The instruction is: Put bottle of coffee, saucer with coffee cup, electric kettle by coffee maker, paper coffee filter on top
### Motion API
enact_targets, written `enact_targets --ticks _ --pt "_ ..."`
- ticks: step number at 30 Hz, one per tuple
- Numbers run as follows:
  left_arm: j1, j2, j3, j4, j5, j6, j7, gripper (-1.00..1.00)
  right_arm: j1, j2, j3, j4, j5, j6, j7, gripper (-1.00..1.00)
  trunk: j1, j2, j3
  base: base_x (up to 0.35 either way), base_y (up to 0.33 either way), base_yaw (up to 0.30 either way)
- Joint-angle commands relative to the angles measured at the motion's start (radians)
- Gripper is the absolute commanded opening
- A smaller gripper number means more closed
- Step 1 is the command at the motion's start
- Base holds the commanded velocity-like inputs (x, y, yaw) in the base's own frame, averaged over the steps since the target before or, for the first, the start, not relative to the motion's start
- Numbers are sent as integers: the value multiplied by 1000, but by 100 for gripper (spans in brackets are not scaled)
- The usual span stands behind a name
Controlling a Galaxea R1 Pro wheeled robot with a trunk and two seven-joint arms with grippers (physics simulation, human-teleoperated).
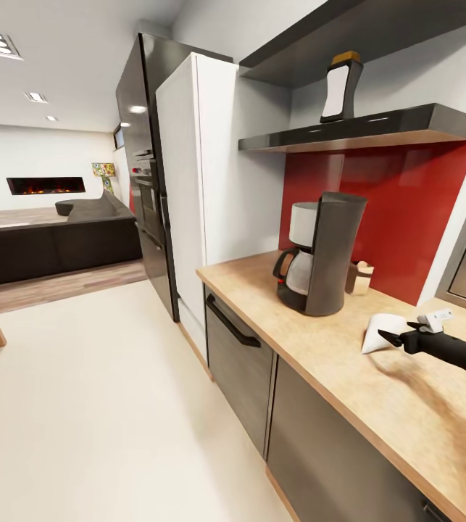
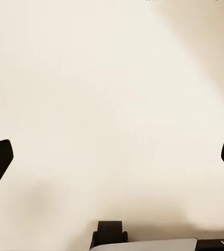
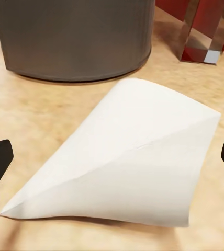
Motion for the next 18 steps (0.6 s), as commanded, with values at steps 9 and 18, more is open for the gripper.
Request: enact_targets --ticks 9,18 --pt "0 0 0 -1 -1 -1 0 100 -1 1 -3 -2 6 4 10 100 0 -1 -1 3 0 0" --pt "0 0 0 -1 0 -1 0 100 -1 1 -3 -2 5 3 37 100 0 -1 -1 0 0 0"
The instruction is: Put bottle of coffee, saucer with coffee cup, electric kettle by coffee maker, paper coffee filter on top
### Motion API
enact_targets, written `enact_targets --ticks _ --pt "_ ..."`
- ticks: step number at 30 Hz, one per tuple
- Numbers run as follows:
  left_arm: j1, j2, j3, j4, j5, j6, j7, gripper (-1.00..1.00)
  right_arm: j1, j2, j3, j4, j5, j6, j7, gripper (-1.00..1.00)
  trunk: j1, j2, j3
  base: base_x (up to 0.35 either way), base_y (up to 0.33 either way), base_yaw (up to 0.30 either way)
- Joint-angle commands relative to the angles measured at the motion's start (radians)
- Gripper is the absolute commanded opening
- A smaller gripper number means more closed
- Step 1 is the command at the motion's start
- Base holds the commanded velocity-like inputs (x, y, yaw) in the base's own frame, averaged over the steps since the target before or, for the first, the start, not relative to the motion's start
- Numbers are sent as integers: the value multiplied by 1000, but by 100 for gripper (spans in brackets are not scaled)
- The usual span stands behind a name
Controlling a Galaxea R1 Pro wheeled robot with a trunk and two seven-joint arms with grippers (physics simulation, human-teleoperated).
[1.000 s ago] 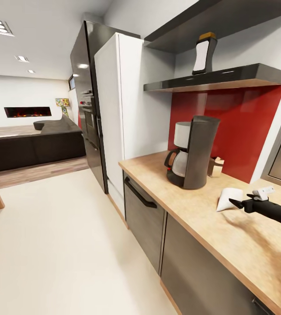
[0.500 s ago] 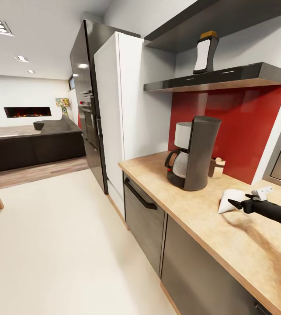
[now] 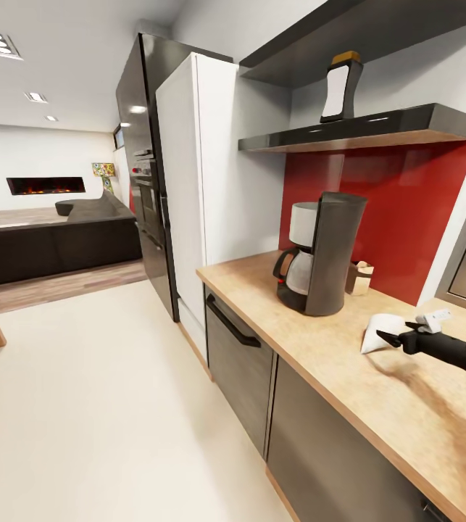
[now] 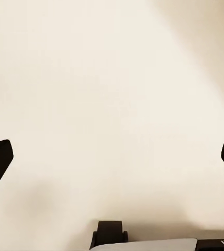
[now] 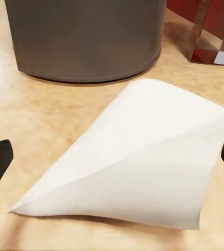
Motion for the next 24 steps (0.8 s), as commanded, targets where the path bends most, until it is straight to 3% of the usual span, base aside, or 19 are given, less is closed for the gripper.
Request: enact_targets --ticks 1,14,24 --pt "0 0 0 -1 0 -1 0 100 -1 1 -3 -1 9 4 30 100 0 -1 -1 0 0 0" --pt "0 0 0 -1 0 -1 0 100 -1 1 -4 -4 9 3 118 100 0 -1 -1 0 0 0" --pt "0 0 0 -1 0 -1 0 100 -1 1 -3 -7 9 3 141 100 0 -1 -1 -14 0 0"
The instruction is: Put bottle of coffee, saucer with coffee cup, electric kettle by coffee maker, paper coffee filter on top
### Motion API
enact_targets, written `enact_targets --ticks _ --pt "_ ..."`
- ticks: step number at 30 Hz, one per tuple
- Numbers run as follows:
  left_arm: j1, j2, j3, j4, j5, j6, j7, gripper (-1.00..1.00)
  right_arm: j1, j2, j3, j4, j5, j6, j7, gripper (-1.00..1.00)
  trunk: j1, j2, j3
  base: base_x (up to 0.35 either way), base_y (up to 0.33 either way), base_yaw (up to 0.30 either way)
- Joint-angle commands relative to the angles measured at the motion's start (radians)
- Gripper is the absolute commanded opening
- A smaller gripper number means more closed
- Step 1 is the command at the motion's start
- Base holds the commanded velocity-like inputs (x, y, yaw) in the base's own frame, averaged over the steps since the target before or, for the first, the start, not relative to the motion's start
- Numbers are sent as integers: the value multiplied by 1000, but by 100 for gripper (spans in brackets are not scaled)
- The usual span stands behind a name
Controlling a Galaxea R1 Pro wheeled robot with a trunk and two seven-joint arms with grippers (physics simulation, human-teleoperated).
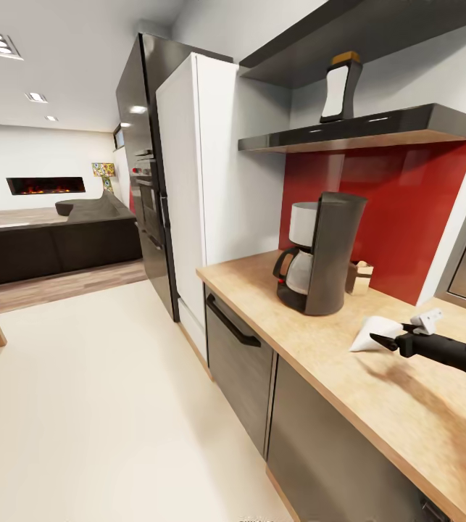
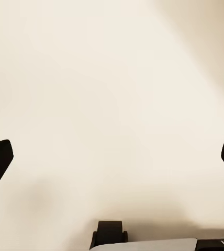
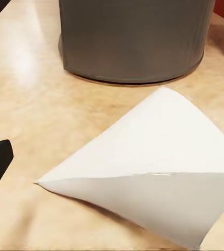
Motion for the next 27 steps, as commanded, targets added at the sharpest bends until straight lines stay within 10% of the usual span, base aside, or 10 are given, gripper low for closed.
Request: enact_targets --ticks 1,27 --pt "0 0 0 -1 0 -1 0 100 -1 0 -3 -2 6 7 7 100 0 -1 -1 -120 0 0" --pt "0 0 0 -3 -1 -1 0 100 -1 2 6 -4 12 7 156 100 0 -1 -1 -35 0 0"
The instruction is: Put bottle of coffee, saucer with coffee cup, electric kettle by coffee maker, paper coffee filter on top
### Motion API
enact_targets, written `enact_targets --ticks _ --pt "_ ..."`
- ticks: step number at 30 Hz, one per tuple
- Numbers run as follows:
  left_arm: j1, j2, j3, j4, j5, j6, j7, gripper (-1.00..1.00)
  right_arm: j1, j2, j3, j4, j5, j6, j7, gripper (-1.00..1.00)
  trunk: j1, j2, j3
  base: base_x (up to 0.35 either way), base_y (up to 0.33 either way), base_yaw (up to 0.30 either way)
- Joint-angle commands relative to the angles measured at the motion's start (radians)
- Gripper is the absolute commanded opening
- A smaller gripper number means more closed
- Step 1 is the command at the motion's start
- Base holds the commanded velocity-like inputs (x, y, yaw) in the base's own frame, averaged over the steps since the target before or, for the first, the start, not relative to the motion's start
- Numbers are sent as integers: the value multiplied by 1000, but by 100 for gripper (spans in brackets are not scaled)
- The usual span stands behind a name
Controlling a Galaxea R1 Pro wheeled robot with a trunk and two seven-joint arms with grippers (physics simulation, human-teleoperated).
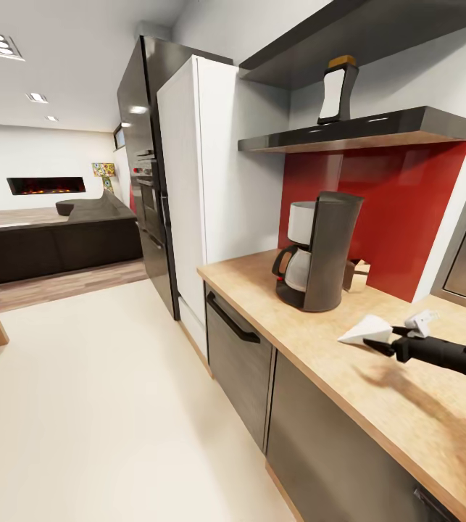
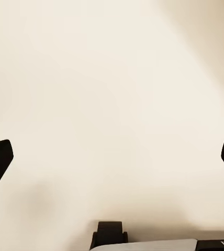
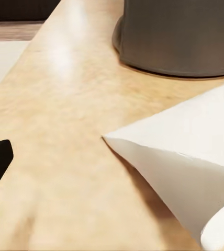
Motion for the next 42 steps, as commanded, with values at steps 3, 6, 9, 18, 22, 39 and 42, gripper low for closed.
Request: enact_targets --ticks 3,6,9,18,22,39,42 --pt "0 0 0 -1 0 -1 0 100 -1 1 -2 -2 5 10 24 100 0 -1 -1 0 0 0" --pt "0 0 0 -1 0 -1 0 100 -1 1 -2 -2 4 10 30 100 0 -1 -1 0 0 0" --pt "0 0 0 -1 0 -1 0 100 -1 2 18 -2 4 10 32 100 0 -1 -1 0 0 0" --pt "0 0 0 -1 0 -1 0 100 -1 2 112 -3 0 11 33 100 0 -1 -1 0 0 0" --pt "0 0 0 -1 0 -1 0 100 -1 2 113 -3 -1 11 33 100 0 -1 -1 0 0 0" --pt "0 -10 -1 2 -3 -9 1 100 -5 -2 95 -21 -15 22 16 100 0 -1 -1 0 0 0" --pt "0 -10 -1 2 -3 -9 1 100 -5 -2 95 -21 -15 22 16 100 0 -1 -1 0 0 0"
